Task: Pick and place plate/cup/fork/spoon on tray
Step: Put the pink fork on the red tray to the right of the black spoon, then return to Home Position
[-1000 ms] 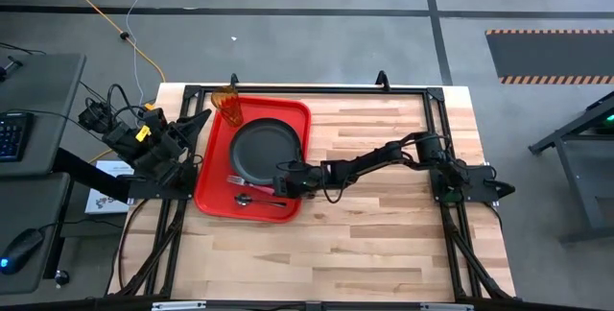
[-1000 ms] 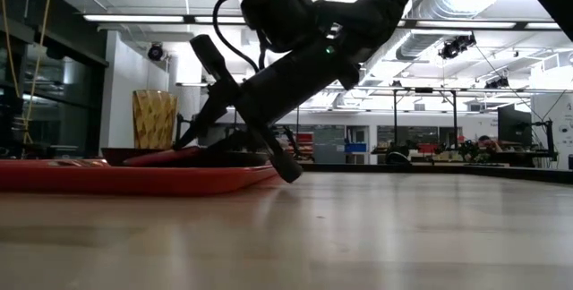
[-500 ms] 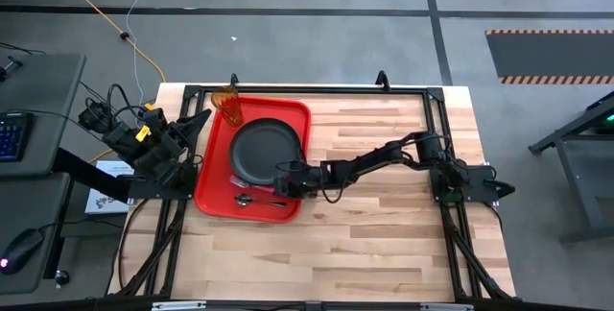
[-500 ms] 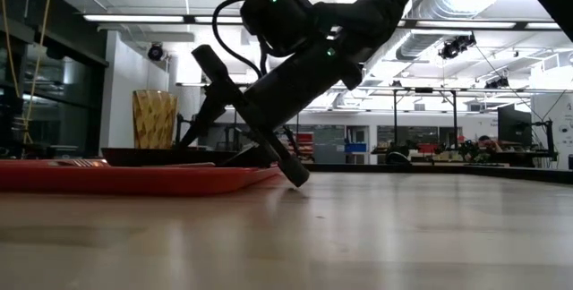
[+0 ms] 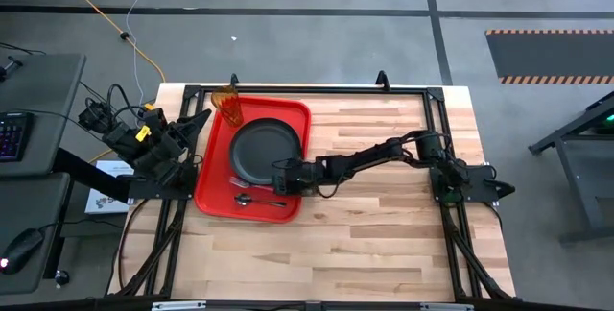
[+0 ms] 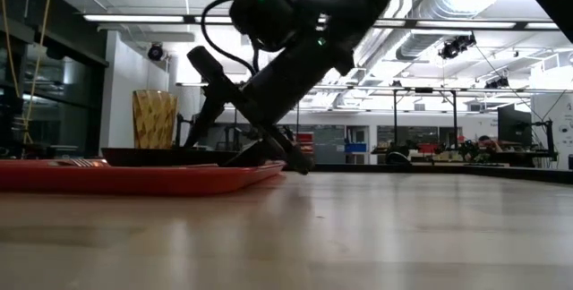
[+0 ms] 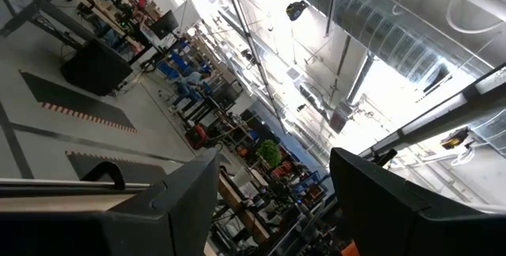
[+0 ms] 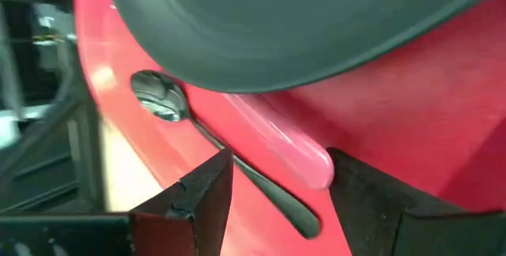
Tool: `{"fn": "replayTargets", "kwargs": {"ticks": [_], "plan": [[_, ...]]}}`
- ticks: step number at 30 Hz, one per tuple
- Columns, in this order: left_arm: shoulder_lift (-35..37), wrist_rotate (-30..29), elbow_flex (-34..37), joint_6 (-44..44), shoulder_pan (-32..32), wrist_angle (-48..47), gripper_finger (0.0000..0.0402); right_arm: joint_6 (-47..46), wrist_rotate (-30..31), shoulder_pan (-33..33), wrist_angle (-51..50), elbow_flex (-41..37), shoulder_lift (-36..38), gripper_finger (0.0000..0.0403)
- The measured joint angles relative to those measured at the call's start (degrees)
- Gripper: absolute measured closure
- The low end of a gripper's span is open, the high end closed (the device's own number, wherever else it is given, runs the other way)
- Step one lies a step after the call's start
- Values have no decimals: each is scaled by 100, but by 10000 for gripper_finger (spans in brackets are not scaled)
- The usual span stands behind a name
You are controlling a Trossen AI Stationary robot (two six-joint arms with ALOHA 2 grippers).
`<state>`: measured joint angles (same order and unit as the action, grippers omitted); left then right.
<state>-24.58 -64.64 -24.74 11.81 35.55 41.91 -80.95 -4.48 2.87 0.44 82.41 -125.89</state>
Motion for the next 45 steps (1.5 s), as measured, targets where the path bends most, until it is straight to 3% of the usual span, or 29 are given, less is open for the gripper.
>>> {"fn": "replayTargets", "kwargs": {"ticks": [11, 16, 23, 28, 34, 40, 43, 45], "plan": [[2, 0, 1, 0, 0, 0, 170, 1027, 363, -63, -2112, 1067, 0, 210], [2, 0, 1, 0, 0, 0, 170, 1503, 250, -70, -2460, 1339, 2, 210], [73, 5, 3, -95, 0, -3, 170, 3221, 153, -59, -3831, 1424, 689, 210], [178, 178, 3, -386, 0, -14, 170, 3459, 511, -22, -4482, 313, 1918, 210], [225, 824, -234, -498, -17, -503, 172, 2372, 952, 80, -3306, -2090, 4183, 210], [185, 1880, -1540, 147, -344, -3395, 201, 1503, 1541, 147, -1313, -3731, 5870, 210], [-32, 2348, -2157, 694, -639, -4869, 218, 1489, 1655, 84, -558, -4140, 6298, 210], [-218, 2812, -2381, 897, -863, -5265, 228, 1496, 1654, 37, -397, -4278, 6437, 210]]}}
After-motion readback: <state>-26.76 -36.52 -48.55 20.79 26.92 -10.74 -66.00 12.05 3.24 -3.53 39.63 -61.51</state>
